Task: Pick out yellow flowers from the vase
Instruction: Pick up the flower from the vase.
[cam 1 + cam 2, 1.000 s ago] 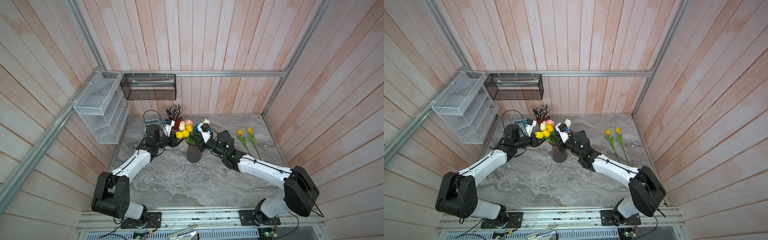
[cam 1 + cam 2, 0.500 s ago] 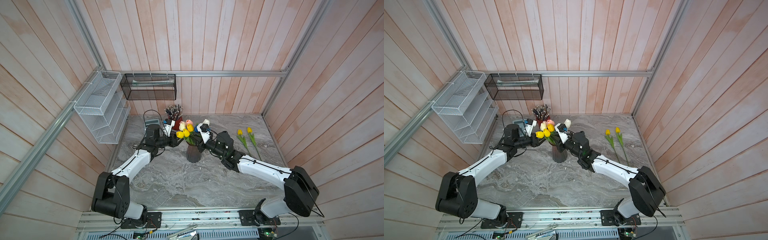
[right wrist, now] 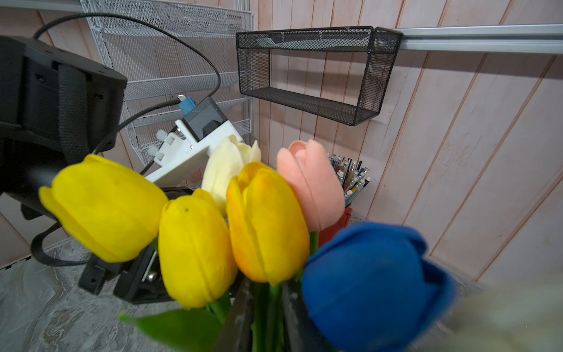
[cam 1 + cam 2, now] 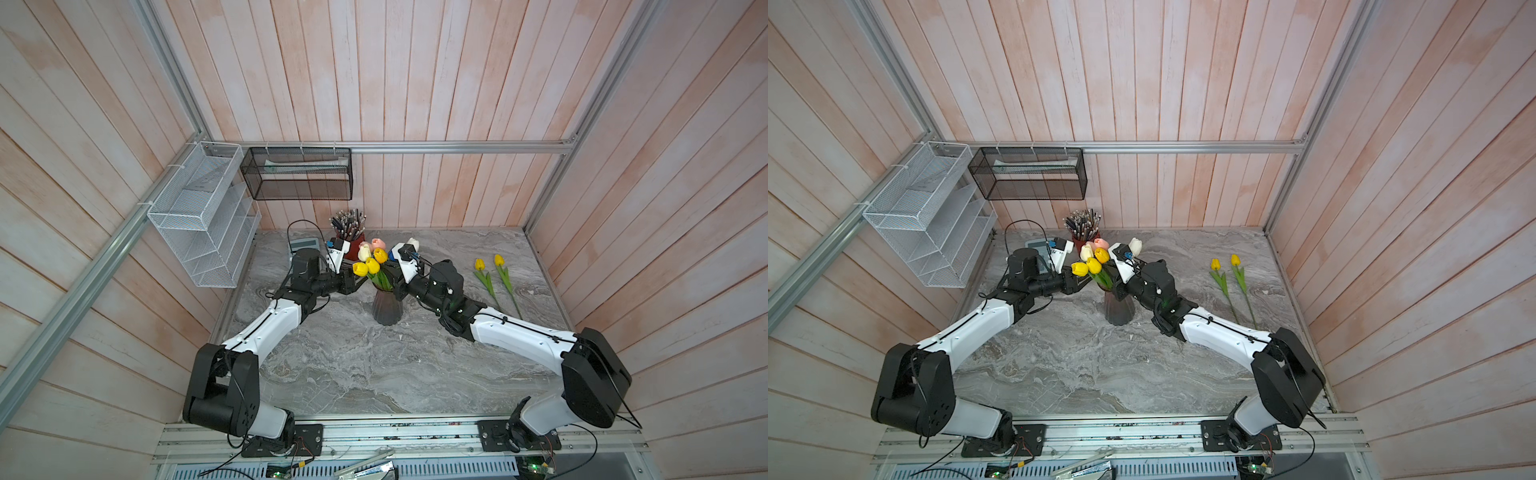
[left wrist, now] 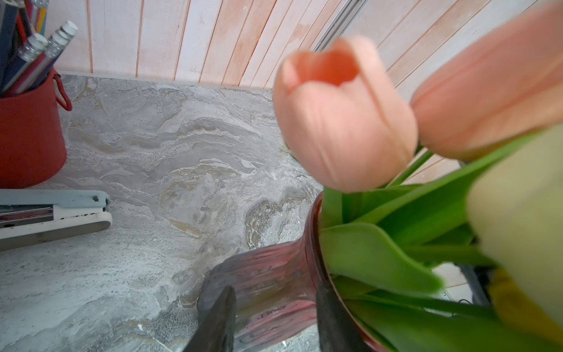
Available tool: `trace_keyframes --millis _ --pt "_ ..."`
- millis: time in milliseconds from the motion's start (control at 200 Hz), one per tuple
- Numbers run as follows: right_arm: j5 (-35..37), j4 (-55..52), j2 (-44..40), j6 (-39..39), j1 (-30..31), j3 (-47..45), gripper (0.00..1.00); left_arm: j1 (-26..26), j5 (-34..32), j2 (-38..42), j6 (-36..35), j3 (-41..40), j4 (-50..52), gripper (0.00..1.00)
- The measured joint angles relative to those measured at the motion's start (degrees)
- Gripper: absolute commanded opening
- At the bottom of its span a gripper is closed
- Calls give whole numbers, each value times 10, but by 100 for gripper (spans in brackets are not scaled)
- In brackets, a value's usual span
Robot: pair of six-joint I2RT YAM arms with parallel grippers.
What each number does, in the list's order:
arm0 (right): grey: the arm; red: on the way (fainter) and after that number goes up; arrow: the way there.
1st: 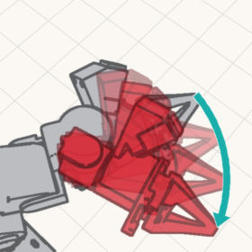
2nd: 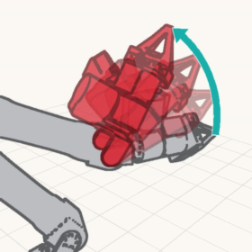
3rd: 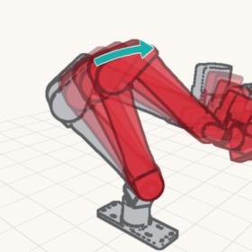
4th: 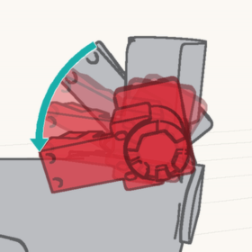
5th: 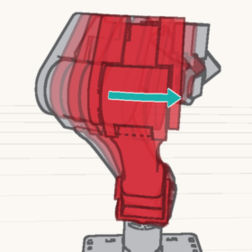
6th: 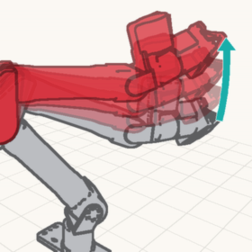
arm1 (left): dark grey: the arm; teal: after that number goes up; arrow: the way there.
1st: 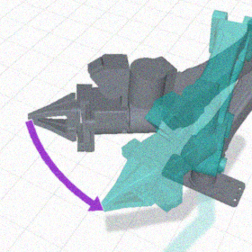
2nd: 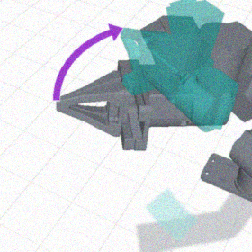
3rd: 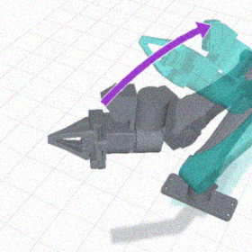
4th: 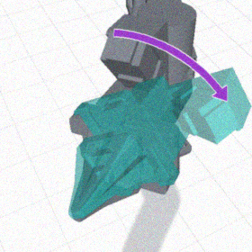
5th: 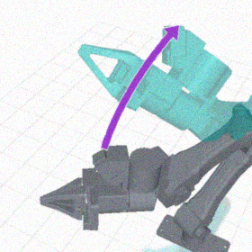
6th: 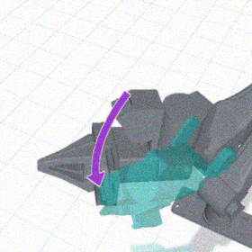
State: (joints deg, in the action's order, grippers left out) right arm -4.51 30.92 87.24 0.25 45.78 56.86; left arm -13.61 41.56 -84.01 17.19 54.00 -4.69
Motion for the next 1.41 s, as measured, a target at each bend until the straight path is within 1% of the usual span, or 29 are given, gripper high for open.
trace_keyframes --millis 125,280,445,665,1030,1405 --pt "0 3 6 0 0 5 19 0 0 0 0 0 0 44" --pt "0 4 9 3 0 8 11 0 0 0 0 0 0 44" --pt "1 4 8 4 0 8 6 0 0 0 0 0 0 44" --pt "2 4 -1 5 0 7 4 0 0 0 0 0 0 44" --pt "-5 4 -58 7 0 4 0 0 0 -2 0 6 2 44" --pt "-24 4 -113 7 0 1 0 0 0 -2 0 10 4 44"
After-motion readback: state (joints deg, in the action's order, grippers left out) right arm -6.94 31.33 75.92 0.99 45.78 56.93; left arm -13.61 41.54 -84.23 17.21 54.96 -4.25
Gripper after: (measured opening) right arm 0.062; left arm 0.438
